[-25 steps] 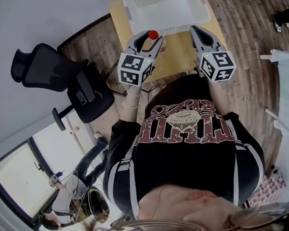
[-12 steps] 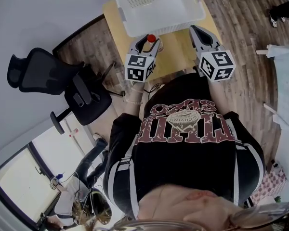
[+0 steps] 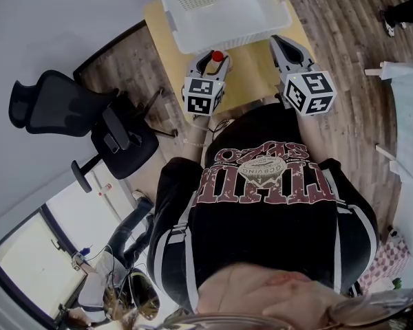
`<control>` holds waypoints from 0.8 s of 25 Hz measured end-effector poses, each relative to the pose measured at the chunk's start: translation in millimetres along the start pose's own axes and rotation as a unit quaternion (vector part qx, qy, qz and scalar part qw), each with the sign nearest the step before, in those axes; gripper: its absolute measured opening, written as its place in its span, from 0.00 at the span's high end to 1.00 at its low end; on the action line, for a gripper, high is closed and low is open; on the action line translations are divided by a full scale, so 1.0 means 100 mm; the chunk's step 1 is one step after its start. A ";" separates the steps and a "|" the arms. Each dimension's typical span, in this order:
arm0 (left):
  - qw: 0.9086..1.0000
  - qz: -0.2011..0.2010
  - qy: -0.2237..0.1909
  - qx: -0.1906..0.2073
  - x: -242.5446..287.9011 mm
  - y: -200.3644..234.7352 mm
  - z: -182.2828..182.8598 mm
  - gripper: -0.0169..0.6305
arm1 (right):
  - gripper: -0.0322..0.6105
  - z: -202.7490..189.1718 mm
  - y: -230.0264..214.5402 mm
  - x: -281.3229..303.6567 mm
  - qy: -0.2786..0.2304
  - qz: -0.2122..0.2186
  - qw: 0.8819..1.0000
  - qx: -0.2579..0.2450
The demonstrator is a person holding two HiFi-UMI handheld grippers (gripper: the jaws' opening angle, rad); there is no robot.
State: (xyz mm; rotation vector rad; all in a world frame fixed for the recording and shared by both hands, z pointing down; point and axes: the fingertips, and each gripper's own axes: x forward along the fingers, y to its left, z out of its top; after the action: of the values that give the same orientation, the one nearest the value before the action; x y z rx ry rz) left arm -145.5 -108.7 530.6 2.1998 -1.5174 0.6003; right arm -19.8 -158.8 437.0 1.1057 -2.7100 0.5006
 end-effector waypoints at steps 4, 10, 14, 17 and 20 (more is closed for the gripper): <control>1.000 0.002 0.001 0.000 0.01 0.00 -0.03 0.64 | 0.92 0.00 0.01 0.01 0.001 0.001 1.000 -0.001; 1.000 0.004 -0.002 0.004 0.03 -0.04 -0.04 0.65 | 0.92 -0.01 0.01 0.02 0.003 0.004 1.000 -0.003; 1.000 0.005 -0.002 0.011 0.02 -0.05 -0.05 0.65 | 0.92 -0.01 0.04 0.06 0.005 0.006 1.000 -0.004; 1.000 0.002 -0.004 0.020 0.02 -0.08 -0.06 0.65 | 0.92 -0.01 0.06 0.08 0.006 0.008 1.000 -0.005; 1.000 0.002 -0.005 0.023 0.03 -0.10 -0.07 0.65 | 0.92 0.00 0.07 0.09 0.006 0.011 1.000 -0.006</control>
State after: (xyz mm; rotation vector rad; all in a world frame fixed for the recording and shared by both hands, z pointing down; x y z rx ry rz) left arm -136.3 -103.6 537.0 2.2361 -1.5288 0.6324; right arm -30.8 -159.8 438.3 1.0668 -2.7144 0.4910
